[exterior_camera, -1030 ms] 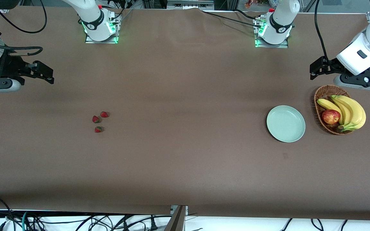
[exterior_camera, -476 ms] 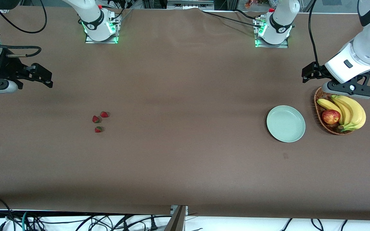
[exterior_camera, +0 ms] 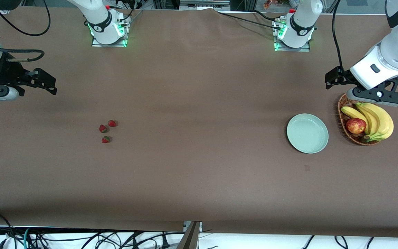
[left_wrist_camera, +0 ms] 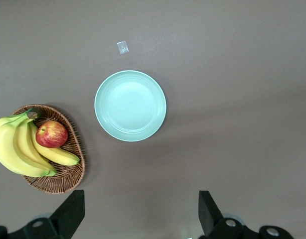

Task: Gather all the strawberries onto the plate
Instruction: 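Reach the right gripper down to the three red strawberries, then grasp one strawberry with the right gripper and lift it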

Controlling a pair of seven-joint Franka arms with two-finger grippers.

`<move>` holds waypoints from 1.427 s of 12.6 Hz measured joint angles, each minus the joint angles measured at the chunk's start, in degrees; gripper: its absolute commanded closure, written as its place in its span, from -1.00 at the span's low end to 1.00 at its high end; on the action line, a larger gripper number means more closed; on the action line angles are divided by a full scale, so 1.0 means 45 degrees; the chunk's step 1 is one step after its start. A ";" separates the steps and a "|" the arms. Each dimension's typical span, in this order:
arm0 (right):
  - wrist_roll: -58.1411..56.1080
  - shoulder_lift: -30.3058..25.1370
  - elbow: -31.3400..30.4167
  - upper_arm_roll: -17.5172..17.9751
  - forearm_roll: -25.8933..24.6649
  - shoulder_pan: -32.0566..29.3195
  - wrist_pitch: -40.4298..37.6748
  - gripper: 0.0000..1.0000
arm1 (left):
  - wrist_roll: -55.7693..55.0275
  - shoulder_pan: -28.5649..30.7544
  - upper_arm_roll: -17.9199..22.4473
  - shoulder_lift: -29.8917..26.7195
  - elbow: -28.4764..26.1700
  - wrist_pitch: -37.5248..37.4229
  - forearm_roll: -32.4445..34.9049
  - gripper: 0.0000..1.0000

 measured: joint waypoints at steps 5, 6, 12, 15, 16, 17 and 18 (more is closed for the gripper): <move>-0.0047 0.0539 -0.0028 0.0014 -0.0005 0.0015 -0.0002 -0.99 | 0.0000 0.0002 0.0000 0.0000 0.0004 -0.0001 0.0066 -1.00; -0.0055 0.0802 -0.0042 0.0015 -0.0005 0.0021 0.0004 -0.99 | 0.0000 0.0002 0.0000 0.0000 0.0005 -0.0001 0.0066 -1.00; -0.0067 0.3492 -0.0261 0.0205 0.0278 0.0124 0.1047 -0.99 | 0.0000 0.0001 -0.0004 0.0005 0.0018 -0.0010 0.0068 -1.00; -0.0067 0.4735 -0.1268 0.0295 0.1064 0.0211 0.2638 -0.99 | 0.0000 0.0001 -0.0005 0.0014 0.0031 -0.0014 0.0068 -1.00; -0.0067 0.4884 -0.1882 0.0292 0.1144 0.0201 0.3260 -0.99 | 0.0000 0.0001 -0.0005 0.0014 0.0032 -0.0015 0.0068 -1.00; -0.0067 0.4913 -0.2445 0.0290 0.1175 0.0196 0.3656 -0.98 | 0.0000 0.0000 -0.0005 0.0015 0.0033 -0.0016 0.0068 -1.00; -0.0067 0.4899 -0.2932 0.0288 0.1203 0.0193 0.4000 -0.98 | 0.0000 0.0001 -0.0005 0.0015 0.0033 -0.0016 0.0068 -1.00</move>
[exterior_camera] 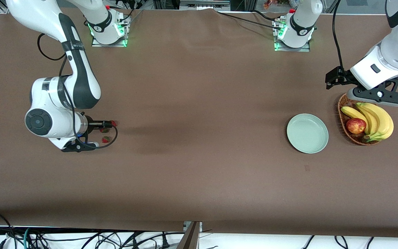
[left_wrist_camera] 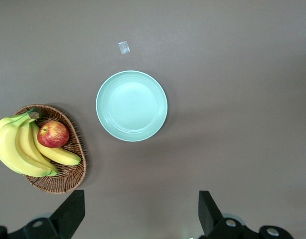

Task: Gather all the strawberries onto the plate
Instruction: 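Grasp one strawberry with the right gripper and lift it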

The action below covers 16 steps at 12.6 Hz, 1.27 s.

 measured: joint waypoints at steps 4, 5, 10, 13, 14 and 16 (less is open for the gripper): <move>0.0003 -0.0386 -0.2788 -0.0001 0.0134 -0.0004 0.3310 -0.94 | 0.0000 0.0002 0.0000 0.0000 0.0001 -0.0001 0.0000 -1.00; 0.0005 -0.0459 -0.3557 0.0015 0.0137 -0.0004 0.4265 -0.89 | 0.0000 0.0002 0.0000 0.0000 0.0001 -0.0001 0.0000 -1.00; 0.0128 -0.0504 -0.4464 0.0225 0.0420 0.0026 0.5514 -0.75 | 0.0000 0.0003 0.0000 0.0000 0.0002 -0.0001 0.0000 -1.00; 0.0146 -0.0392 -0.4674 0.0225 0.0589 0.0026 0.5915 -0.71 | 0.0000 0.0008 0.0000 0.0001 0.0009 -0.0001 0.0000 -1.00; 0.0146 -0.0349 -0.4747 0.0225 0.0714 0.0026 0.5995 -0.67 | 0.0000 0.0009 0.0003 0.0001 0.0049 -0.0001 0.0000 -1.00; 0.0147 -0.0263 -0.4845 0.0245 0.0837 0.0026 0.6201 -0.59 | 0.0000 0.0036 0.0014 0.0000 0.0209 -0.0001 0.0001 -1.00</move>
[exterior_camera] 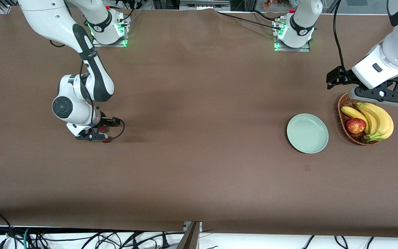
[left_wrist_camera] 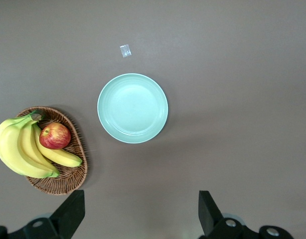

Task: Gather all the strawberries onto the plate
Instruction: 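Grasp one strawberry with the right gripper and lift it, then set the strawberry mid-table with the right gripper while the left gripper approaches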

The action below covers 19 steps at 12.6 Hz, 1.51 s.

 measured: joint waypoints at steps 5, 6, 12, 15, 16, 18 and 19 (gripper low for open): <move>0.0037 0.0054 -0.0256 0.0120 0.0022 0.0002 0.0381 0.02 | 0.0000 0.0032 0.0005 0.0000 0.0053 0.0000 0.0000 -1.00; 0.0037 0.0070 -0.0257 0.0122 0.0027 0.0002 0.0404 0.12 | 0.0000 0.0033 0.0005 0.0000 0.0053 0.0000 0.0000 -1.00; 0.0045 0.0056 -0.0235 0.0157 0.0287 -0.0004 0.0481 0.47 | 0.0000 0.0038 0.0054 0.0000 0.0100 0.0000 0.0000 -1.00; 0.1085 0.0004 0.0249 0.0919 0.0755 0.0004 0.0145 0.47 | 0.0000 0.0042 0.0055 0.0001 0.0106 0.0000 0.0000 -1.00; 0.1783 -0.0008 0.0617 0.1389 0.0783 0.0023 0.0017 0.47 | 0.0000 0.0042 0.0056 0.0000 0.0107 0.0000 0.0000 -1.00; 0.3287 0.0006 0.1414 0.2333 0.1016 0.0101 -0.0068 0.47 | 0.0000 0.0042 0.0056 0.0001 0.0109 0.0000 0.0001 -1.00; 0.4051 0.0112 0.1856 0.2826 0.1392 0.0179 -0.0089 0.47 | 0.0000 0.0043 0.0056 0.0001 0.0111 0.0000 0.0001 -1.00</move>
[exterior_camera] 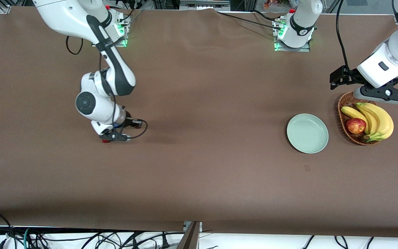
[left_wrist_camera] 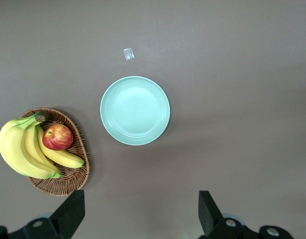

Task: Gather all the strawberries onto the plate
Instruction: 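Set the strawberry mid-table with the right gripper while the left gripper approaches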

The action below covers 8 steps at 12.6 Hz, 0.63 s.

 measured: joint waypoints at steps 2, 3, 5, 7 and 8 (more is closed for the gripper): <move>0.1585 0.0572 0.1182 0.0882 0.0999 0.0397 0.0056 0.47 | 0.0000 0.0003 0.0001 0.0000 0.0003 0.0000 0.0000 -1.00; 0.2465 0.1005 0.1914 0.1109 0.1418 0.0817 0.0194 0.47 | 0.0000 0.0006 0.0003 0.0000 0.0005 0.0000 0.0000 -1.00; 0.4564 0.2085 0.3486 0.1238 0.1861 0.2112 0.0982 0.47 | 0.0000 0.0011 0.0004 0.0000 0.0007 0.0000 0.0000 -1.00; 0.6852 0.3307 0.4874 0.1274 0.1898 0.3577 0.2574 0.45 | 0.0000 0.0007 -0.0004 0.0000 0.0008 -0.0001 0.0000 -1.00; 0.7892 0.3946 0.5402 0.1288 0.1900 0.4326 0.3625 0.44 | 0.0000 0.0005 -0.0005 0.0000 0.0009 -0.0011 0.0000 -1.00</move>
